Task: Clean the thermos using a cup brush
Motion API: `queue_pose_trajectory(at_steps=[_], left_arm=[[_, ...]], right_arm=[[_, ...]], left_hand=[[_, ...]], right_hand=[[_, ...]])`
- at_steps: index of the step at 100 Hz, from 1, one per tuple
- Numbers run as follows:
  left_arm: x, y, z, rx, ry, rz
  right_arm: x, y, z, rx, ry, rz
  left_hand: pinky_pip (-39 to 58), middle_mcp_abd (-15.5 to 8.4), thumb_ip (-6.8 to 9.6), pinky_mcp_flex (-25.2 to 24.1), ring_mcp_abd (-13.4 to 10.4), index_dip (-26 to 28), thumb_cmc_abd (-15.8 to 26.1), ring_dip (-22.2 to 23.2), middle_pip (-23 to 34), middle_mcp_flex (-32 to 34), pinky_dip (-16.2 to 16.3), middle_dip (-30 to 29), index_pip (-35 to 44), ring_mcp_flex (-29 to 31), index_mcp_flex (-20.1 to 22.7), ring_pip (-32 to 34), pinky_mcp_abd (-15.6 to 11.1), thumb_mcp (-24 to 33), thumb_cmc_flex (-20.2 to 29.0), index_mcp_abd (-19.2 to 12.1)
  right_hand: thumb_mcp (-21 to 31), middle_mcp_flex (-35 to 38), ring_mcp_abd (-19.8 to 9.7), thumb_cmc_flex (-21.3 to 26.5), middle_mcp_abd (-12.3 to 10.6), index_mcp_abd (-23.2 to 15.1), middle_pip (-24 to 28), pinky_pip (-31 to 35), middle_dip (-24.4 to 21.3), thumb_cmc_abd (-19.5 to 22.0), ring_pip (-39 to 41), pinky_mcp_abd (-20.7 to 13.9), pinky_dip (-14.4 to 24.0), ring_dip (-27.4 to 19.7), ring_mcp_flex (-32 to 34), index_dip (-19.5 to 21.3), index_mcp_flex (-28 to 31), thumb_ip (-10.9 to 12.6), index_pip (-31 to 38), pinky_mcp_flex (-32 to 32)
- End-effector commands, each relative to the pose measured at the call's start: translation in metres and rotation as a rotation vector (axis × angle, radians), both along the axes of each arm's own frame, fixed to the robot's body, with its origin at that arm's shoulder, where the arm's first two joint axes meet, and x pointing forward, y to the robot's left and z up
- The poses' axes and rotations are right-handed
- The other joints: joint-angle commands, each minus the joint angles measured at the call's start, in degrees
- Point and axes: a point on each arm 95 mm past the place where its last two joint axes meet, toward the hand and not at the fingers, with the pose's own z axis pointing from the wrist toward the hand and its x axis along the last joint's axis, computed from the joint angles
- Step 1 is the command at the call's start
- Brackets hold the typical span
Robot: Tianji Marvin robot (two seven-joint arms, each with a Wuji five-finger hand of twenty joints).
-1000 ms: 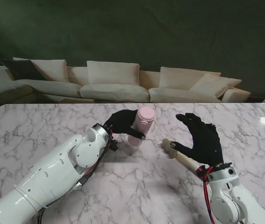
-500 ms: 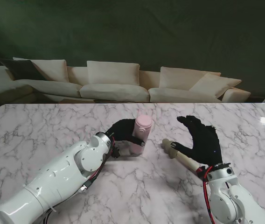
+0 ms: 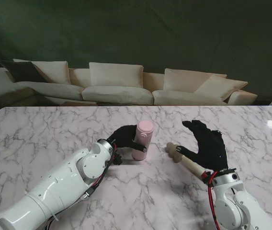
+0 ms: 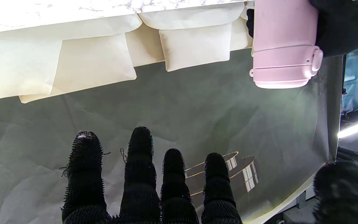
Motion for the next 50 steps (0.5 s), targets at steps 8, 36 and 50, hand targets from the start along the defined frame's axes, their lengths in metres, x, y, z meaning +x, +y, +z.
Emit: queue_pose_trajectory(at_steps=[8,36,50], left_arm=[[-0.004,0.007,-0.013,0.023,0.029,0.002],[-0.005,0.016,-0.014,0.046,0.001,0.000],[-0.007,0.022,-0.012,0.072,-0.015,-0.007]], right_arm=[[-0.001,0.001,-0.003,-0.001,0.007,-0.006],[0.000,0.001,-0.003,0.000,0.012,-0.012],[0.000,0.002,-0.004,0.001,0.013,-0.014]], left_hand=[[-1.64,-4.92,4.24,-1.95,0.96,1.91,18.85,-0.61,5.15,-3.29,1.10,-7.21,2.06,-1.82,3.33,-1.05,0.19,8.51,6.62,-8.52],[-3.84,-2.73,3.78,-4.24,1.10,-1.54,18.33,-0.92,4.98,-5.02,1.69,-9.74,-6.15,-3.12,3.83,-2.43,1.94,5.51,-4.44,-5.50],[-5.40,-2.46,3.14,-5.50,1.17,-3.64,15.74,-1.41,4.01,-5.95,1.81,-10.06,-8.77,-4.16,3.35,-3.84,2.74,5.14,-8.98,-4.61]], right_hand=[[-1.40,-1.74,-1.27,1.56,0.23,0.75,-0.79,-1.41,-0.23,1.97,-0.78,-2.01,0.67,-0.28,-1.32,1.41,-1.37,1.73,-1.59,-1.10],[-2.05,-1.77,-1.25,2.21,0.25,0.81,-0.89,-1.57,-0.28,2.09,-0.73,-2.06,0.88,-0.26,-1.40,1.62,-1.30,1.86,-1.63,-1.22],[-2.31,-1.72,-1.20,2.39,0.28,0.88,-0.93,-1.75,-0.30,2.14,-0.74,-1.99,0.91,-0.26,-1.47,1.70,-1.29,1.90,-1.61,-1.48]])
